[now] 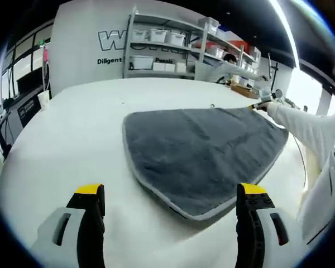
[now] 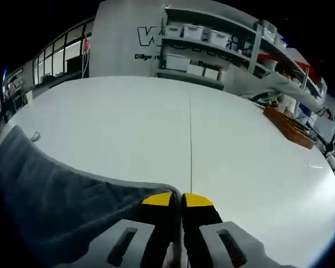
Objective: Open the folded towel by lifting each exposed corner and separating the folded layers until the towel lies flat within the target outline without major curled edges
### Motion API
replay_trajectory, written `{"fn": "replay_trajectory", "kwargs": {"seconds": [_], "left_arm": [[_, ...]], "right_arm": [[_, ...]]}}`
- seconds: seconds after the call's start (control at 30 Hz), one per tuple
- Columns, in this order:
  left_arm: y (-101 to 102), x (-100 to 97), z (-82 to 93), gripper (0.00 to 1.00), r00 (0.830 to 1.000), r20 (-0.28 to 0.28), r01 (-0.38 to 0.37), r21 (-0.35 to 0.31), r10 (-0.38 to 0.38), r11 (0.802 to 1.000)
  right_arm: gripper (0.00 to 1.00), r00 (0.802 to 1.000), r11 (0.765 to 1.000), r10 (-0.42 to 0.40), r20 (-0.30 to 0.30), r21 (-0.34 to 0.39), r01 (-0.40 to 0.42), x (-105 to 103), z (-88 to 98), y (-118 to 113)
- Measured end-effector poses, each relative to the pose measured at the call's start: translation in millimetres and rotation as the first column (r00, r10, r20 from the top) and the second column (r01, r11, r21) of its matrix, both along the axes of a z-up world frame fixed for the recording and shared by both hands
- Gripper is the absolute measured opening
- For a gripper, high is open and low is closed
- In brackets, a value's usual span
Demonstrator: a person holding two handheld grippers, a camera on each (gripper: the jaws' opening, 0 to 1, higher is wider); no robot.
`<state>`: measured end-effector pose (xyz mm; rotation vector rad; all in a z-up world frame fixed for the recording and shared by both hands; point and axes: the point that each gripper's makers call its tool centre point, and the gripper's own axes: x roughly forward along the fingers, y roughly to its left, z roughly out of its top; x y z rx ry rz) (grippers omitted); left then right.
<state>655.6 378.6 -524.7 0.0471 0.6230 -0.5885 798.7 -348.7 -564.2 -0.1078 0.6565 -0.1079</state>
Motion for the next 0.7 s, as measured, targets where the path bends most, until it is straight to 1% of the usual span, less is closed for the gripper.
{"fn": "replay_trajectory", "kwargs": {"seconds": [0.1, 0.13, 0.17, 0.23, 0.3, 0.33, 0.37, 0.43, 0.47, 0.5, 0.57, 0.6, 0.7], "left_arm": [[-0.4, -4.6, 1.7, 0.96, 1.000, 0.003, 0.008, -0.004, -0.008, 1.000], [0.6, -5.6, 3.4, 0.96, 1.000, 0.008, 0.009, -0.008, -0.009, 1.000], [1.3, -6.8, 4.5, 0.96, 1.000, 0.012, 0.008, -0.010, -0.008, 1.000], [3.3, -10.0, 6.5, 0.96, 1.000, 0.020, 0.006, -0.015, -0.006, 1.000], [3.6, -12.8, 8.0, 0.96, 1.000, 0.025, 0.008, -0.021, -0.008, 1.000], [3.5, -15.3, 9.4, 0.96, 0.999, 0.030, 0.012, -0.026, -0.011, 1.000], [3.2, -17.4, 10.6, 0.96, 0.999, 0.034, 0.016, -0.028, -0.015, 0.999], [2.6, -21.5, 13.4, 0.96, 0.999, 0.044, 0.023, -0.034, -0.022, 0.999], [2.4, -23.5, 14.6, 0.96, 0.998, 0.049, 0.027, -0.038, -0.025, 0.999], [2.2, -25.5, 15.6, 0.96, 0.998, 0.054, 0.031, -0.041, -0.028, 0.999], [2.3, -29.3, 16.8, 0.96, 0.997, 0.063, 0.036, -0.047, -0.033, 0.998], [2.3, -31.3, 16.8, 0.96, 0.997, 0.066, 0.039, -0.049, -0.035, 0.998], [1.2, -37.7, 15.7, 0.96, 0.996, 0.071, 0.050, -0.050, -0.047, 0.997]], "right_arm": [[0.04, 1.000, 1.000, -0.001, 0.025, 0.022, 0.001, -5.5, 10.5, 4.7], [0.07, 0.999, 0.999, 0.005, 0.037, 0.044, -0.006, -7.2, 14.6, 8.0], [0.12, 0.998, 0.998, 0.028, 0.054, 0.061, -0.032, -7.3, 18.6, 12.9], [0.25, 0.995, 0.997, 0.053, 0.082, 0.053, -0.058, -15.9, 31.1, 20.8], [0.34, 0.991, 0.996, 0.083, 0.105, 0.035, -0.087, -18.7, 42.3, 23.7], [0.37, 0.987, 0.994, 0.106, 0.117, 0.027, -0.110, -25.1, 50.6, 30.8], [0.39, 0.984, 0.991, 0.125, 0.127, 0.025, -0.129, -27.3, 57.4, 33.4], [0.42, 0.974, 0.985, 0.163, 0.155, 0.033, -0.170, -38.1, 71.9, 48.3], [0.43, 0.963, 0.978, 0.196, 0.184, 0.035, -0.205, -46.8, 82.6, 61.4], [0.46, 0.956, 0.973, 0.217, 0.199, 0.036, -0.228, -55.0, 89.3, 71.3], [0.51, 0.945, 0.965, 0.246, 0.216, 0.036, -0.260, -71.0, 98.2, 86.9], [0.54, 0.939, 0.961, 0.260, 0.226, 0.037, -0.275, -81.7, 102.6, 96.3], [0.58, 0.914, 0.946, 0.298, 0.274, 0.044, -0.322, -116.2, 114.6, 128.2]]}}
